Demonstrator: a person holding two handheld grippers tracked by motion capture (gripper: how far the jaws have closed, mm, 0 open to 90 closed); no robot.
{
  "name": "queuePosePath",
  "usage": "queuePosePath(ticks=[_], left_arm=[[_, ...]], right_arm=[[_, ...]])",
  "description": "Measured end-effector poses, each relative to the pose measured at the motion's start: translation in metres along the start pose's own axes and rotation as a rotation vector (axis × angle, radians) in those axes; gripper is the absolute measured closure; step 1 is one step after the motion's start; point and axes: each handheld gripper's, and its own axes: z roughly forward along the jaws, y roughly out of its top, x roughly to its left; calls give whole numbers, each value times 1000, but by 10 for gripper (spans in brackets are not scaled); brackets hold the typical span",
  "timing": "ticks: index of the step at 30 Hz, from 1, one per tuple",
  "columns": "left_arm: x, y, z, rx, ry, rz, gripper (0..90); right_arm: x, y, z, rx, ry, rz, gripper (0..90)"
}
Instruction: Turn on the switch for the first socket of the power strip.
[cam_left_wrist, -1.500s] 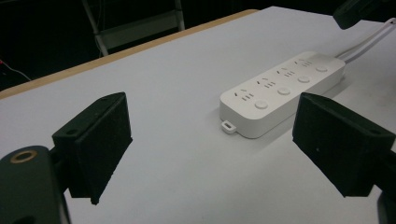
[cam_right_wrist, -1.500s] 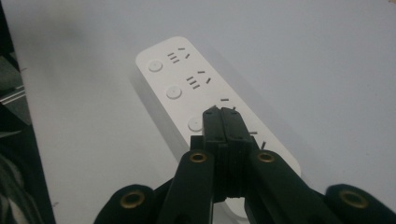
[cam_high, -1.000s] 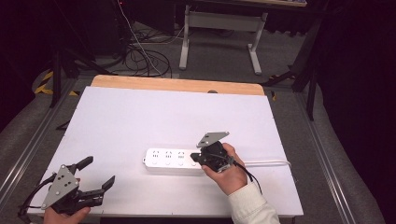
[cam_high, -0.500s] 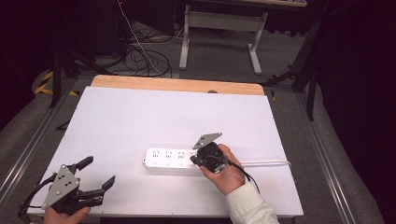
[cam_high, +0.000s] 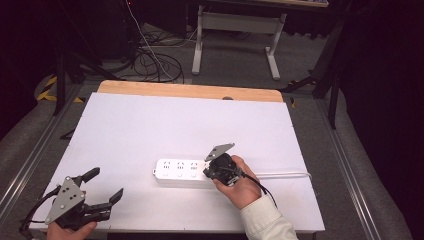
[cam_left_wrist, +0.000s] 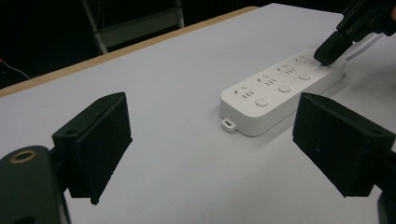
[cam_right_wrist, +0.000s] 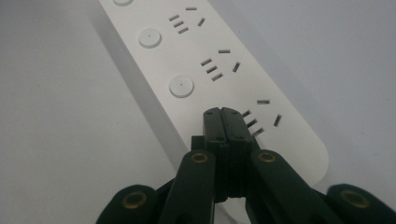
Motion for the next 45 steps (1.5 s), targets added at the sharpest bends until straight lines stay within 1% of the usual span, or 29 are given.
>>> queuePosePath(ticks=[12,14,18,21,23,26,29,32,34,35,37,38,40,43,45], left_arm=[[0,0,0,0,0,6,122],[0,0,0,-2,1,-1,122],[0,0,0,-1,1,0,122],[-1,0,0,-3,1,-1,122],[0,0,0,-2,0,1,123],[0,0,0,-2,0,4,122],[-1,0,0,-4,0,-2,122],[-1,0,0,-5,-1,-1,122],[-1,0,0,-4,-1,-1,122],[-1,0,0,-5,-1,-1,122],[-1,0,0,-5,-1,-2,122],[-1,0,0,-4,-1,-2,122],[-1,0,0,-3,-1,-2,122],[-1,0,0,-4,0,4,123],[-1,0,0,-4,-1,-2,122]], right_arm=[[0,-1,1,0,1,0,900],[0,-1,1,2,-3,1,900],[0,-1,1,6,-2,3,900],[1,-1,2,8,-2,-5,900],[1,-1,2,11,-11,-11,900],[1,-1,2,13,-11,-9,900],[2,-1,2,14,-13,-8,900],[4,0,3,17,-28,-17,900],[4,0,3,16,-27,-12,900],[4,0,3,13,-29,0,900],[3,-1,3,15,-18,-5,900],[3,-1,3,15,-26,-3,900],[3,-1,3,14,-23,5,900],[2,-2,3,12,-19,3,900],[3,-2,3,11,-25,-1,900]])
